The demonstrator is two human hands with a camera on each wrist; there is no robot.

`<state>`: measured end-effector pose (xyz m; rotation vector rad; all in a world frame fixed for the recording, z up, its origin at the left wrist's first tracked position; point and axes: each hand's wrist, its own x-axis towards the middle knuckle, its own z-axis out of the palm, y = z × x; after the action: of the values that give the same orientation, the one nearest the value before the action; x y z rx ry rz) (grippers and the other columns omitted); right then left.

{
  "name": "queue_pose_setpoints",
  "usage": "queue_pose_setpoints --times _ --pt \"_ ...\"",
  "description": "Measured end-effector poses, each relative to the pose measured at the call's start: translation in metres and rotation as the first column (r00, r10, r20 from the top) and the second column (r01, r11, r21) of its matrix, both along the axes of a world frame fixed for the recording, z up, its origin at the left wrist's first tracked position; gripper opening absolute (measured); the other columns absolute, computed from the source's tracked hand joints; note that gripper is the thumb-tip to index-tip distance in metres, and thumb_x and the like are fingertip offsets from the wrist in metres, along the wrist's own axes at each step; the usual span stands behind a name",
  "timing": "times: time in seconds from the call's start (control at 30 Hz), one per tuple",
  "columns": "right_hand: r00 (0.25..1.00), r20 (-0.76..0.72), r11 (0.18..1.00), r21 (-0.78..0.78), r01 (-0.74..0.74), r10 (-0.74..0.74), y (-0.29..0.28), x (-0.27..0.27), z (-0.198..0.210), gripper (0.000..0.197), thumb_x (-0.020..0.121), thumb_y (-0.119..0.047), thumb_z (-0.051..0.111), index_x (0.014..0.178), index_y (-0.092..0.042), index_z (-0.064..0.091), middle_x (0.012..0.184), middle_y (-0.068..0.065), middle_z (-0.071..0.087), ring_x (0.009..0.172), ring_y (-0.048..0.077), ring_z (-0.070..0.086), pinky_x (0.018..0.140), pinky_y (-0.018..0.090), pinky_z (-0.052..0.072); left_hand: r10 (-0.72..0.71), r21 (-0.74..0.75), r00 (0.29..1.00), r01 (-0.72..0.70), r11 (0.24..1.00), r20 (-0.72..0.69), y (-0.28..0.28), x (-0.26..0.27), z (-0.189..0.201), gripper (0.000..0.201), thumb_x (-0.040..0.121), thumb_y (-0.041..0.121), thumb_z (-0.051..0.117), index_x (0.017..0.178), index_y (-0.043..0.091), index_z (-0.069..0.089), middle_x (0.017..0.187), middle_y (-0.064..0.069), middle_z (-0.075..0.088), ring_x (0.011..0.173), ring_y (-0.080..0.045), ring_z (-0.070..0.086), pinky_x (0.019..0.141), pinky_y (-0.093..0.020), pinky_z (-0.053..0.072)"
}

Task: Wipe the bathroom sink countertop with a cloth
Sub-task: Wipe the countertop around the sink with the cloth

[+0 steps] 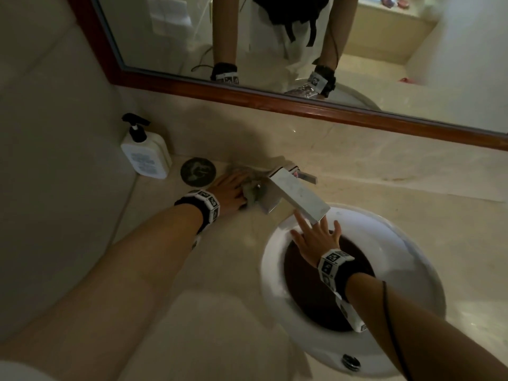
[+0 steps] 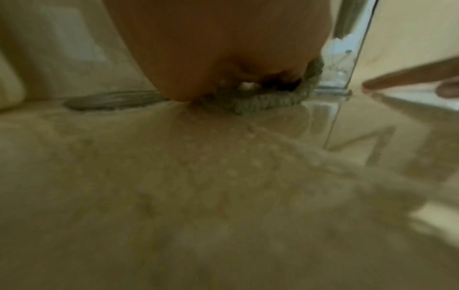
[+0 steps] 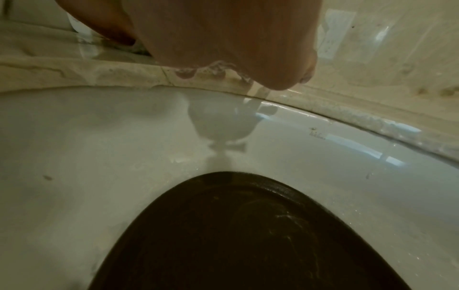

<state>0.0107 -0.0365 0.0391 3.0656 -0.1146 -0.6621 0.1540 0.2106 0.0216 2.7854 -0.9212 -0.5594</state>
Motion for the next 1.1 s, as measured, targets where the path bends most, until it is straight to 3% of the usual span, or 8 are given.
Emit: queue_pose_setpoints --times 0.07,0.13,0.27,0.4,0.53,0.7,0.87,1.1 --pt "1.0 -0.017 1.0 -0.01 -0.011 0.011 0.003 -0.001 0.002 0.061 0.097 -0.058 0.016 0.151 -0.038 -0.005 0.161 0.0 -0.015 0.148 0.028 -0.013 0.113 0.06 -0.008 0.012 0.002 1.0 -0.012 1.0 -0.021 0.002 -0.004 0.001 0.047 0.101 0.032 0.033 0.147 0.021 0.03 0.162 0.0 -0.001 0.149 -0.022 -0.006 0.119 -0.045 0.008" --pt "0.999 -0.023 0.999 -0.025 -0.023 0.023 0.004 -0.003 0.003 0.061 0.097 -0.059 0.014 0.151 -0.039 -0.005 0.161 -0.001 -0.016 0.147 0.028 -0.014 0.113 0.06 -0.009 0.025 0.009 0.999 -0.025 1.0 -0.021 -0.001 -0.008 0.003 0.044 0.102 0.036 0.026 0.145 0.028 0.031 0.162 -0.001 -0.001 0.148 -0.024 -0.005 0.119 -0.046 0.007" --pt "0.999 -0.028 0.999 -0.025 -0.035 0.034 0.0 -0.006 0.009 0.06 0.097 -0.058 0.013 0.152 -0.037 -0.001 0.161 -0.002 -0.014 0.147 0.028 -0.016 0.114 0.059 -0.01 0.142 0.038 0.989 -0.141 0.989 -0.041 -0.005 -0.018 0.006 0.061 0.098 0.055 0.023 0.152 0.032 0.009 0.162 0.002 -0.007 0.148 -0.019 -0.011 0.119 -0.04 -0.003" --pt "0.999 -0.035 0.998 -0.044 -0.041 0.04 -0.01 -0.005 0.014 0.059 0.098 -0.055 0.013 0.152 -0.036 0.0 0.161 -0.003 -0.013 0.147 0.028 -0.018 0.114 0.058 -0.009 0.107 0.082 0.992 -0.112 0.99 0.066 -0.006 -0.018 0.004 0.08 0.087 0.07 0.027 0.152 0.034 -0.002 0.161 0.0 -0.009 0.148 -0.023 -0.011 0.118 -0.043 -0.002" --pt "0.999 -0.032 0.998 -0.049 -0.034 0.032 -0.019 -0.004 0.009 0.058 0.098 -0.055 0.013 0.151 -0.037 0.0 0.161 -0.004 -0.012 0.147 0.027 -0.016 0.114 0.058 -0.007 0.07 0.085 0.996 -0.075 0.994 0.062 -0.005 -0.006 0.011 0.071 0.095 0.06 0.033 0.152 0.033 0.002 0.161 0.002 -0.009 0.147 -0.02 -0.011 0.117 -0.039 -0.002" --pt "0.998 -0.041 0.997 -0.061 -0.04 0.037 -0.028 -0.005 0.002 0.057 0.098 -0.054 0.015 0.151 -0.036 0.007 0.162 -0.002 -0.007 0.148 0.028 -0.012 0.113 0.06 -0.004 -0.003 0.131 1.0 0.004 0.991 -0.006 -0.001 0.02 0.007 0.064 0.098 0.058 0.024 0.152 0.036 -0.001 0.161 0.008 -0.014 0.148 -0.016 -0.013 0.118 -0.036 -0.006" --pt "0.998 -0.057 0.997 -0.066 -0.039 0.036 -0.031 -0.005 -0.001 0.056 0.099 -0.052 0.017 0.151 -0.035 0.011 0.162 -0.003 -0.005 0.148 0.027 -0.011 0.113 0.06 -0.003 -0.032 0.094 0.999 0.03 0.995 0.022 -0.003 0.023 0.003 0.06 0.1 0.052 0.024 0.152 0.036 -0.001 0.161 0.009 -0.011 0.148 -0.015 -0.01 0.117 -0.035 -0.006" --pt "0.997 -0.065 0.996 -0.073 -0.048 0.044 -0.019 -0.009 0.0 0.058 0.098 -0.054 0.015 0.152 -0.034 0.006 0.162 -0.002 -0.004 0.148 0.027 -0.012 0.114 0.058 -0.005 -0.213 0.118 0.974 0.203 0.972 0.079 -0.009 0.022 0.0 0.052 0.103 0.034 0.026 0.152 0.019 0.02 0.162 -0.001 0.001 0.149 -0.023 0.001 0.119 -0.039 0.006"
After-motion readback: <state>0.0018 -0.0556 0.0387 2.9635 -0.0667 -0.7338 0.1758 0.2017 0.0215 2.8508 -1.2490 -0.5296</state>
